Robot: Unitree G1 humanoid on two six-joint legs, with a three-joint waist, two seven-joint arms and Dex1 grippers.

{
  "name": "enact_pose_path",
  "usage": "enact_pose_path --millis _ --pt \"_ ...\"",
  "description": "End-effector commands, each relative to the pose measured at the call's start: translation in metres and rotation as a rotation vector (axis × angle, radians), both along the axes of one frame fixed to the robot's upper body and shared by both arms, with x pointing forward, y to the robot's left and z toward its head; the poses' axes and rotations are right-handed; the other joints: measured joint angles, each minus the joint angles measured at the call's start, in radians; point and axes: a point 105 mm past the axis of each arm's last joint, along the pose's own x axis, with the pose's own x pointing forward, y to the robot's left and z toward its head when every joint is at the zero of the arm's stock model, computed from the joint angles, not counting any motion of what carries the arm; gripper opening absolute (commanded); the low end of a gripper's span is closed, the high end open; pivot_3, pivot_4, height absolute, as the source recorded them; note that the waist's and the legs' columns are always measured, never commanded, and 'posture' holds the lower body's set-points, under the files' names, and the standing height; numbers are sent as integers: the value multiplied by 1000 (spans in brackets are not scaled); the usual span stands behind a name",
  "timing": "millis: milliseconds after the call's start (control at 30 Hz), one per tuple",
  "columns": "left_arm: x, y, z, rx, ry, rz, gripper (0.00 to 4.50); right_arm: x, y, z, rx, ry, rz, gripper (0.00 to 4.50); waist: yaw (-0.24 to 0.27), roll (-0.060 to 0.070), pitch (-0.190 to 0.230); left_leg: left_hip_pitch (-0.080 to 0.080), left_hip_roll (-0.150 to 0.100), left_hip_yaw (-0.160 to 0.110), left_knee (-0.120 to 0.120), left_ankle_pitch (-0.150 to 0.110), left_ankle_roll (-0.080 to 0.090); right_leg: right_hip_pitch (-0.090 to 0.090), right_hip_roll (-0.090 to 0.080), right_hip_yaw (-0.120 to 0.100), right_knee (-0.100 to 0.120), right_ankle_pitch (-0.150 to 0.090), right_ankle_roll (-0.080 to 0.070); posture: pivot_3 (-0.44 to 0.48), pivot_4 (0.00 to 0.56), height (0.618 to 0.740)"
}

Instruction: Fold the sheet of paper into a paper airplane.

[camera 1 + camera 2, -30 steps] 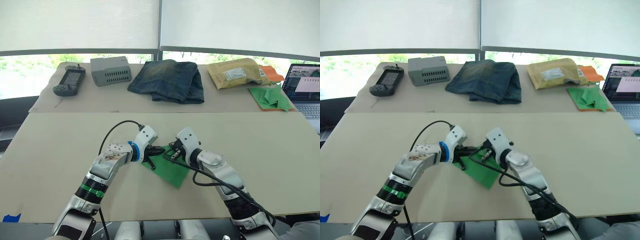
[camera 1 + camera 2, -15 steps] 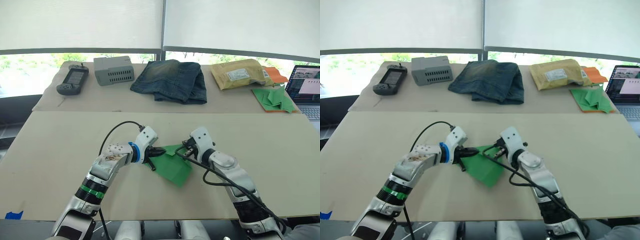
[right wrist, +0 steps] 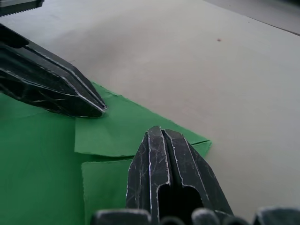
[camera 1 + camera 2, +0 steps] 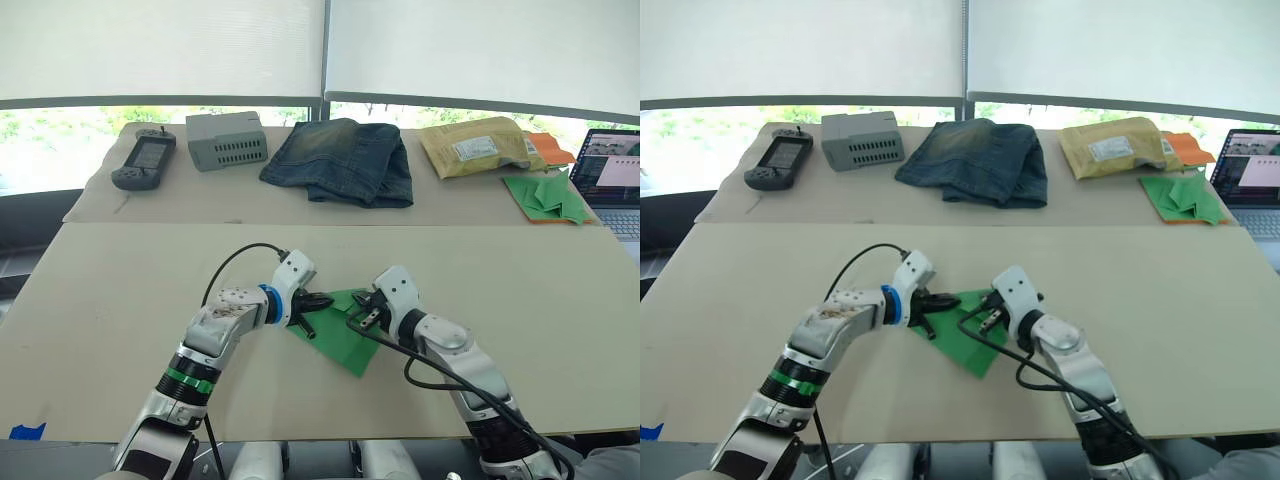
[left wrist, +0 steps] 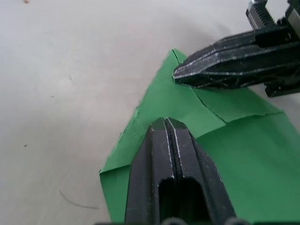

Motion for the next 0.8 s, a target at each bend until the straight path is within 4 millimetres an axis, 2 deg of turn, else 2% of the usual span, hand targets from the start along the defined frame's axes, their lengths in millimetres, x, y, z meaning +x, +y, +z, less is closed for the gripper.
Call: enact_pose_path --millis 33,167,333,467,633,800 --pt "8 -8 12 -59 3 42 29 -7 6 -15 -39 47 29 0 0 0 0 0 0 0 0 0 0 0 0 0 0 0 0 0 150 728" --pt "15 -18 15 -94 16 90 29 -10 9 -19 -45 60 39 0 -2 0 0 0 0 0 0 0 0 0 0 0 0 0 0 0 150 728" --pt "19 -16 8 -43 12 117 29 -9 11 -19 -46 62 42 0 -10 0 0 0 -2 0 -1 0 0 0 1 0 0 0 0 0 150 728" --pt "15 2 -1 -12 26 136 29 -8 10 -19 -48 60 40 0 -20 0 0 0 -1 -1 -1 0 0 0 1 0 0 0 0 0 150 728" --pt "10 36 -11 50 49 162 29 -5 9 -18 -53 56 38 0 -26 0 0 2 1 -2 -1 0 0 1 1 0 0 0 -1 0 150 728" --pt "-6 58 -19 78 95 142 29 -3 10 -17 -58 53 48 0 -29 0 0 4 3 -1 -2 0 0 1 1 1 1 -1 -1 0 150 728"
